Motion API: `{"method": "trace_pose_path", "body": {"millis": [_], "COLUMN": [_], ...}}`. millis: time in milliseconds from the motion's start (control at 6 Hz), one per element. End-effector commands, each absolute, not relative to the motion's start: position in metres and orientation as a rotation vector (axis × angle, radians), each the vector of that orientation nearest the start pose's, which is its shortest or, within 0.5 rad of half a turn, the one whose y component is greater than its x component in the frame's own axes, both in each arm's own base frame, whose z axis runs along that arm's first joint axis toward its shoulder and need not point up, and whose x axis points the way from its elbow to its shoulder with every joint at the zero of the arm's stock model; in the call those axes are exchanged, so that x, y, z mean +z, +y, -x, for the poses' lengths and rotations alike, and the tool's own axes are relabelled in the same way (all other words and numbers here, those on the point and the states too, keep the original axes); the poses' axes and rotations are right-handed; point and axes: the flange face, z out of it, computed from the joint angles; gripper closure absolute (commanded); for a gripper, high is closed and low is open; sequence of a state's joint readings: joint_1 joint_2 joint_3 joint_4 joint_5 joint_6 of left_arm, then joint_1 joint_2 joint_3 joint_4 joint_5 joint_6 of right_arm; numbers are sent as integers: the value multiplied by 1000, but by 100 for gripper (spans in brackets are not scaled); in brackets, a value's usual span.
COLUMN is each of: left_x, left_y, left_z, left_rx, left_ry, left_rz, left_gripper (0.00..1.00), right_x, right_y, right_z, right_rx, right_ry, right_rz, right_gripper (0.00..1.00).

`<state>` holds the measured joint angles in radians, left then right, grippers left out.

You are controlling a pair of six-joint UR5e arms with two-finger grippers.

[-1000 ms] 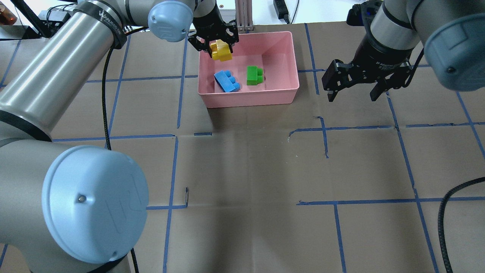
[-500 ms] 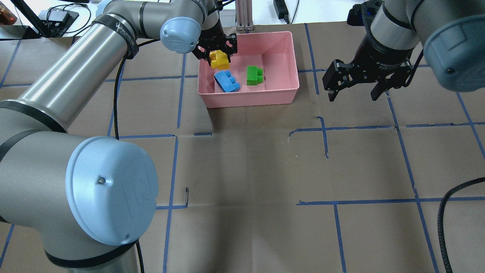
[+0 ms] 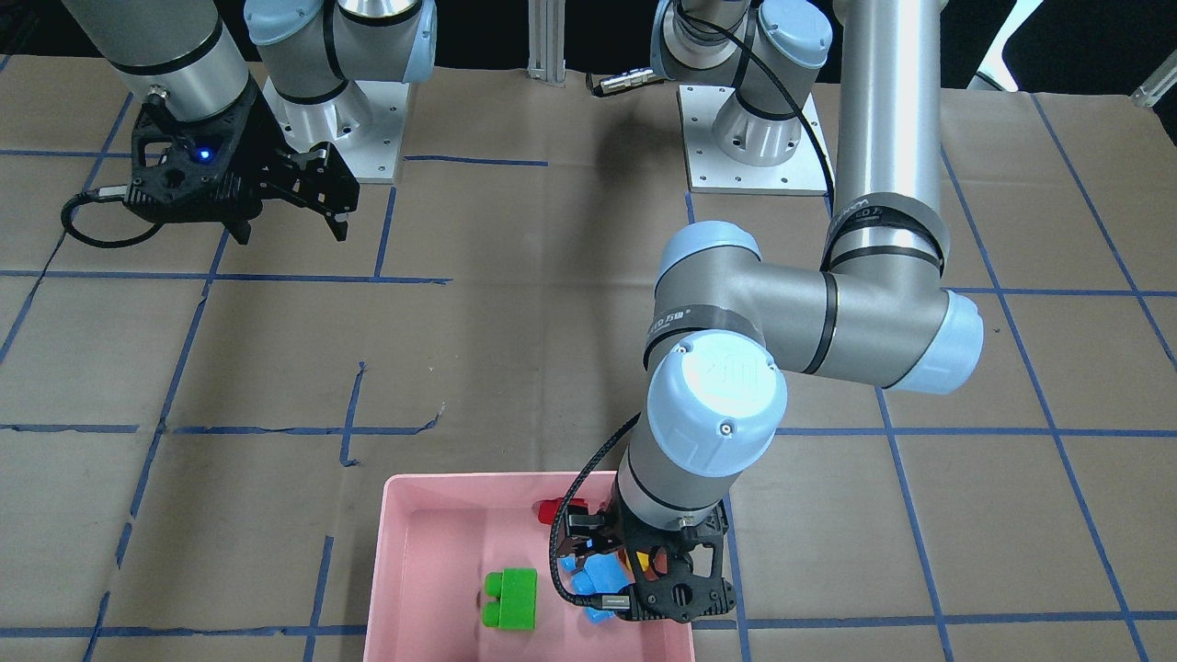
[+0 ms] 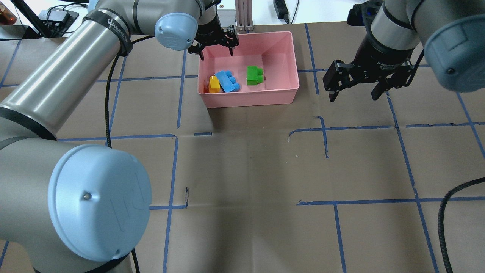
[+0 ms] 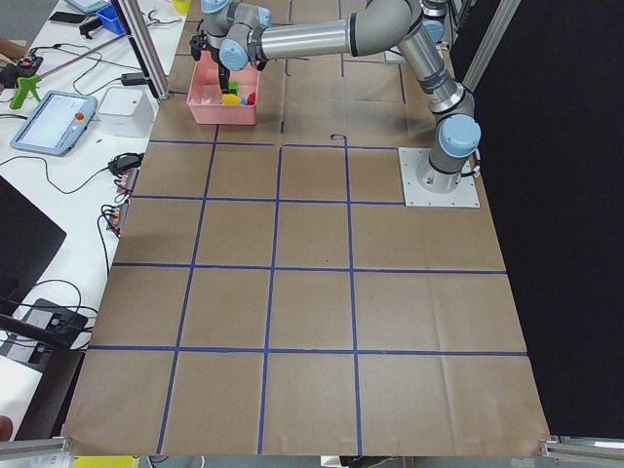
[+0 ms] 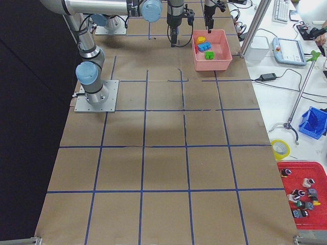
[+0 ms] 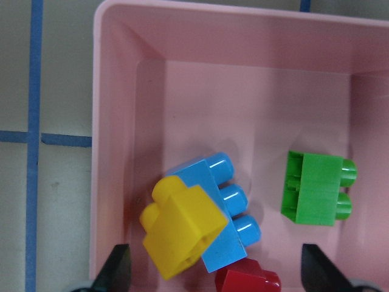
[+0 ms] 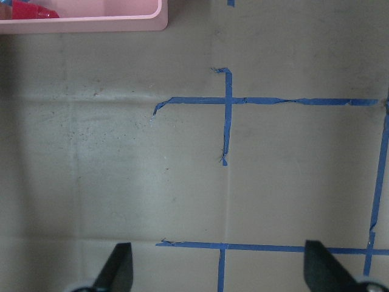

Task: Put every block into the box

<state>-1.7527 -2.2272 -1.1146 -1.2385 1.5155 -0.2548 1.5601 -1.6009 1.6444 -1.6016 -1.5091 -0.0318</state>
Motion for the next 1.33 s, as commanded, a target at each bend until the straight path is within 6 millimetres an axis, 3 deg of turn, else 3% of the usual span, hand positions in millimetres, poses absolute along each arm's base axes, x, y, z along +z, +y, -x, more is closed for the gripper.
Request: {"method": "trace_pose_path", "body": {"millis": [0,500,667,833,1167], "left_x": [406,446,464,482,500], "left_y": [-669,-554,-526,-511,-507], "left_z": [255,142,141,141,136], "left_rx": [-198,-156,-185,-173,-132], "left_ry": [3211,3187,3184,3183,3158], "left_rz": [39,-85,-97,-97,-91], "left_gripper": [0,0,0,0,0], "right_x": [471,484,488,491,490], "right_y": [-478,-480,-477,-475,-476], "right_z": [-134,-134,-133,-133,-133], "right_rx": [10,-28,-42,-49,-47], "right_ry": [3080,3080,3082,3082,3082], "right_rz": [30,29,30,30,30], "right_gripper": [0,0,0,0,0]}}
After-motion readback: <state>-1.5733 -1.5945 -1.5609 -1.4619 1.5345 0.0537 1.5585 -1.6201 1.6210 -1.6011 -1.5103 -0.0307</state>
